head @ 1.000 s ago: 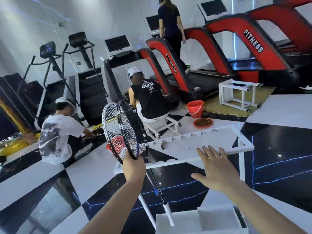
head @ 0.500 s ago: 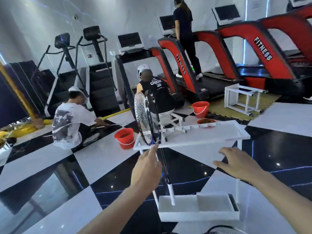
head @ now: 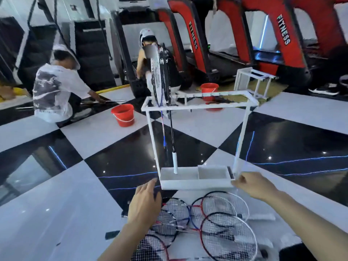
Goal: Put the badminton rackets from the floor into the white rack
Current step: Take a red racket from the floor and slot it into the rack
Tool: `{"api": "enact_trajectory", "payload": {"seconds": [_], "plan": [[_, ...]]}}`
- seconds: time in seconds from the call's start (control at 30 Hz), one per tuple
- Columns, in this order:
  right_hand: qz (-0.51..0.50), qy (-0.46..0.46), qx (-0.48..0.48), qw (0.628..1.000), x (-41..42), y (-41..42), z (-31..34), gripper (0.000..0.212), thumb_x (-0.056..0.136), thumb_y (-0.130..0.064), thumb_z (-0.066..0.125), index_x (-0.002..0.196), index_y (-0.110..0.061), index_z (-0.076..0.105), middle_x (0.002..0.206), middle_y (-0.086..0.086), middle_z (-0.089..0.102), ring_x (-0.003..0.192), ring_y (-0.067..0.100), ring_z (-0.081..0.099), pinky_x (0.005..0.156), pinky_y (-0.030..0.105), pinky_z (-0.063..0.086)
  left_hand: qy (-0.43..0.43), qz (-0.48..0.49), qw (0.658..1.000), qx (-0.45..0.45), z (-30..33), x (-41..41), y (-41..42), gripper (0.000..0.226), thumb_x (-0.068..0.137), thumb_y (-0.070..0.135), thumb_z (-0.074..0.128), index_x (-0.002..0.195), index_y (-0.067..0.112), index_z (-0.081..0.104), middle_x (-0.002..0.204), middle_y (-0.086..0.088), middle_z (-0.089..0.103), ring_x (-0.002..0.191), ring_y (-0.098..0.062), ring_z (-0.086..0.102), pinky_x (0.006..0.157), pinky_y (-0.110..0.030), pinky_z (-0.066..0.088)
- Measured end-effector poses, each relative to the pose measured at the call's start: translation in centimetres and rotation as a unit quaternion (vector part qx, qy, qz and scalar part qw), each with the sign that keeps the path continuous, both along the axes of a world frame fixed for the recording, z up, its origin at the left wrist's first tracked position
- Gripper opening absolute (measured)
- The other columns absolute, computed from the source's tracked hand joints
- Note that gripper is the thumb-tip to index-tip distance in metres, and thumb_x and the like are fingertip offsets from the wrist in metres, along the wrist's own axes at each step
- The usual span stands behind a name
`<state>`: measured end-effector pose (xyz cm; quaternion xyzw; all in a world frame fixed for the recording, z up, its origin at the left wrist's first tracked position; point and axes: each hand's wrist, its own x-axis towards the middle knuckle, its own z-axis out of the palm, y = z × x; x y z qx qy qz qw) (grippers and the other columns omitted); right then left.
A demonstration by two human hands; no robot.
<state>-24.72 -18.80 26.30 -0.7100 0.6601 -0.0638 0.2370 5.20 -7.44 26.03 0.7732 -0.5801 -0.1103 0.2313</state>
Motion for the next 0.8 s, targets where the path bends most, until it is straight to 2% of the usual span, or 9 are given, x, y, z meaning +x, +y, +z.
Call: {"api": "enact_trajectory", "payload": {"seconds": [0.17, 0.3, 0.4, 0.47, 0.5, 0.53, 0.6, 0.67, 0.8], "plan": [[-0.016, -0.028, 0.077, 0.996, -1.1, 2.7, -9.6, 0.037, 0.081, -0.053, 0.058, 0.081, -0.016, 0.059, 0.081, 0.004, 0.066, 0.079, 0.019, 0.059, 0.073, 0.033, 0.047, -0.017, -0.036, 0.998, 0.058, -6.6, -0.5, 1.1, 0.048, 0.090, 0.029, 0.051, 0.137, 0.023, 0.045, 0.142, 0.005, 0.048, 0.134, -0.015, 0.035, 0.108, -0.030, 0.031], [-0.064, -0.054, 0.130, 0.988, -1.8, 4.6, -15.3, 0.039, 0.084, -0.053, 0.054, 0.085, -0.013, 0.056, 0.083, 0.004, 0.064, 0.077, 0.018, 0.057, 0.069, 0.031, 0.044, 0.010, -0.017, 0.993, 0.113, -10.7, -0.4, 1.3, 0.045, 0.090, 0.030, 0.051, 0.133, 0.019, 0.051, 0.134, -0.002, 0.055, 0.130, -0.020, 0.040, 0.105, -0.035, 0.038], [-0.116, -0.081, 0.170, 0.975, -2.8, 5.4, -18.6, 0.037, 0.086, -0.048, 0.054, 0.068, -0.017, 0.044, 0.063, 0.002, 0.050, 0.062, 0.019, 0.049, 0.056, 0.032, 0.031, 0.015, 0.002, 0.983, 0.182, -13.9, -0.1, 2.1, 0.048, 0.089, 0.033, 0.051, 0.135, 0.023, 0.046, 0.138, -0.003, 0.051, 0.132, -0.021, 0.039, 0.102, -0.037, 0.041], [-0.152, -0.093, 0.191, 0.965, -3.8, 5.5, -21.1, 0.047, 0.088, -0.044, 0.055, 0.055, -0.019, 0.033, 0.051, 0.000, 0.035, 0.051, 0.018, 0.041, 0.051, 0.032, 0.021, 0.009, -0.001, 0.974, 0.226, -16.1, 0.2, 2.5, 0.050, 0.089, 0.034, 0.052, 0.137, 0.025, 0.044, 0.141, -0.001, 0.048, 0.133, -0.020, 0.037, 0.104, -0.037, 0.040], [-0.173, -0.102, 0.209, 0.957, -4.4, 5.6, -22.1, 0.048, 0.088, -0.043, 0.055, 0.052, -0.017, 0.036, 0.050, 0.001, 0.037, 0.051, 0.018, 0.042, 0.051, 0.032, 0.021, 0.011, -0.003, 0.969, 0.247, -17.0, 0.1, 2.5, 0.051, 0.089, 0.035, 0.051, 0.138, 0.025, 0.042, 0.142, 0.000, 0.047, 0.135, -0.019, 0.036, 0.105, -0.037, 0.039], [-0.198, -0.113, 0.229, 0.946, -4.9, 5.5, -22.7, 0.044, 0.088, -0.043, 0.055, 0.057, -0.012, 0.048, 0.055, 0.004, 0.046, 0.056, 0.020, 0.049, 0.053, 0.031, 0.026, 0.013, -0.001, 0.965, 0.263, -17.7, 0.0, 2.5, 0.052, 0.089, 0.036, 0.051, 0.139, 0.024, 0.041, 0.143, 0.000, 0.046, 0.135, -0.019, 0.035, 0.105, -0.038, 0.039], [-0.246, -0.138, 0.261, 0.923, -5.6, 5.3, -24.4, 0.041, 0.088, -0.045, 0.053, 0.095, -0.006, 0.062, 0.084, 0.011, 0.061, 0.080, 0.026, 0.059, 0.064, 0.030, 0.035, 0.017, -0.003, 0.960, 0.281, -18.9, -0.5, 2.0, 0.053, 0.090, 0.036, 0.049, 0.140, 0.021, 0.039, 0.146, 0.000, 0.042, 0.137, -0.020, 0.033, 0.106, -0.038, 0.038], [-0.274, -0.158, 0.309, 0.897, -5.9, 5.4, -26.0, 0.049, 0.090, -0.045, 0.049, 0.120, -0.006, 0.055, 0.103, 0.009, 0.054, 0.094, 0.028, 0.054, 0.073, 0.029, 0.035, 0.000, -0.044, 0.954, 0.296, -20.3, -1.5, 1.4, 0.054, 0.092, 0.038, 0.046, 0.142, 0.020, 0.036, 0.150, 0.002, 0.036, 0.141, -0.018, 0.026, 0.111, -0.035, 0.031], [-0.390, -0.224, 0.388, 0.804, -5.2, 6.4, -29.1, 0.061, 0.088, -0.047, 0.050, 0.133, -0.007, 0.043, 0.127, 0.012, 0.047, 0.115, 0.031, 0.046, 0.089, 0.041, 0.039, -0.012, -0.109, 0.940, 0.323, -22.3, -3.1, 0.7, 0.054, 0.093, 0.041, 0.042, 0.143, 0.024, 0.033, 0.154, 0.006, 0.029, 0.144, -0.016, 0.018, 0.116, -0.033, 0.022]]}}
